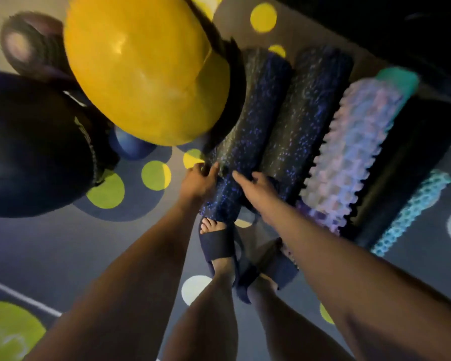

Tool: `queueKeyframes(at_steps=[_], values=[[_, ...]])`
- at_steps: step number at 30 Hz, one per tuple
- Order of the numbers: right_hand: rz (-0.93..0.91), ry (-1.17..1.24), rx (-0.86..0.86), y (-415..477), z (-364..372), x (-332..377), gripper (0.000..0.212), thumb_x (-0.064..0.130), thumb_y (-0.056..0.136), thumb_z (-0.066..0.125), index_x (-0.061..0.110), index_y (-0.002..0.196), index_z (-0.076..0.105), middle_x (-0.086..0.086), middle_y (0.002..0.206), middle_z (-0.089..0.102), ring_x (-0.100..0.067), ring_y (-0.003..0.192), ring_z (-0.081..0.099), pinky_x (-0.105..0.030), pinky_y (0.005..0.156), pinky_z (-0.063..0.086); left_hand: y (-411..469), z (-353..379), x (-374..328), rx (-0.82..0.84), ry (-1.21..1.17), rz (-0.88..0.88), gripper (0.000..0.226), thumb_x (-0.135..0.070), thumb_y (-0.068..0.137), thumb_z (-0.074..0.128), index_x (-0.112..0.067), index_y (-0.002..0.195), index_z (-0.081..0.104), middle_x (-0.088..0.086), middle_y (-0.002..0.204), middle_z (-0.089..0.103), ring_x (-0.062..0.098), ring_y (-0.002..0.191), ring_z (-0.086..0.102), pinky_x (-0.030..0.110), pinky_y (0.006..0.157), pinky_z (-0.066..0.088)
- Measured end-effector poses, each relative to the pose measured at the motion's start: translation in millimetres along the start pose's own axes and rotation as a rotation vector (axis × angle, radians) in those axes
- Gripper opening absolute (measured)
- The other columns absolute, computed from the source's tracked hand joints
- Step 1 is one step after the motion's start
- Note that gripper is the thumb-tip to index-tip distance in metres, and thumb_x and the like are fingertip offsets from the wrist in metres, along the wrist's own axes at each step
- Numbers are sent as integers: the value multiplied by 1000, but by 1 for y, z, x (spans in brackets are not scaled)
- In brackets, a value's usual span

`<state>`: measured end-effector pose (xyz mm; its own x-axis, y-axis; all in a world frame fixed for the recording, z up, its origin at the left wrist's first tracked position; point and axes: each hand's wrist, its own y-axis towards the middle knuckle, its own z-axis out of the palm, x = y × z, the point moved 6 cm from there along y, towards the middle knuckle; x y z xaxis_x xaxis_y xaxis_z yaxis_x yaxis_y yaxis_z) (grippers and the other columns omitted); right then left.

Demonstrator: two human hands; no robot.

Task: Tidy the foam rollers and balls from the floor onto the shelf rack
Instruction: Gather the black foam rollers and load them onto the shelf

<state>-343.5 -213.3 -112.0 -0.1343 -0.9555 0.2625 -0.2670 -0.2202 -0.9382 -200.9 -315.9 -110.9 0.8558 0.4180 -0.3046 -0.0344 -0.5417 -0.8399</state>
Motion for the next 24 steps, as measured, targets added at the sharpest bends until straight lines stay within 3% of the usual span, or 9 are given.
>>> queueKeyframes(at_steps=[2,4,6,9,11,13,16,19,24], values=[[-6,50,-5,15,13,-10,96,77,75,66,18,149,48,-5,150,52,-28,131,54,-43,111,46,26,17,13,12,-160,-14,72,-66,96,52,-14,146,48,11,143,56,31,132,53,30,96,42],[2,35,-41,22,18,-21,100,73,80,66,19,158,33,-11,159,35,-32,141,43,-41,116,39,40,27,23,13,-262,-10,94,-86,77,58,-23,146,50,8,147,52,29,138,48,34,110,40],[13,103,-27,9,19,-22,111,80,69,70,28,159,31,-10,160,28,-33,140,41,-41,116,38,36,21,32,-35,-207,-46,105,-99,57,57,-33,138,57,12,147,48,34,142,42,48,118,36],[46,275,-90,-24,-7,-22,129,101,34,66,43,147,43,-3,150,45,-29,129,53,-46,111,45,-7,2,9,-3,-291,-84,91,-100,43,65,-39,110,66,8,130,60,31,127,58,48,111,46],[55,322,-128,-39,-23,-36,130,103,27,66,45,141,45,0,142,53,-26,128,56,-47,109,47,-53,-6,-12,41,-374,-82,87,-91,53,74,-37,120,62,6,127,65,29,119,63,46,104,52],[-1,335,-123,-82,-50,-26,123,100,29,70,42,135,48,0,136,57,-25,126,57,-46,106,49,-104,-16,-40,95,-487,-13,80,-69,75,78,-19,133,58,9,125,70,25,112,70,34,88,60],[-73,332,-111,-217,-125,34,105,82,52,81,31,138,47,3,132,60,-21,120,60,-43,104,51,-220,-41,-102,158,-615,-24,82,-60,79,80,-8,133,47,12,123,68,25,104,73,33,75,61],[-208,310,-100,-326,-201,92,90,65,69,83,27,142,46,6,129,53,-17,118,58,-35,103,49,-327,-78,-180,67,-696,29,65,-51,86,75,-16,127,39,4,114,63,18,99,68,35,78,56],[-433,370,-213,-447,-304,163,83,82,50,80,37,118,64,4,120,64,-14,107,67,-40,101,54,-456,-132,-300,71,-784,295,63,-52,83,78,-30,124,36,6,127,65,25,112,68,52,100,54]])
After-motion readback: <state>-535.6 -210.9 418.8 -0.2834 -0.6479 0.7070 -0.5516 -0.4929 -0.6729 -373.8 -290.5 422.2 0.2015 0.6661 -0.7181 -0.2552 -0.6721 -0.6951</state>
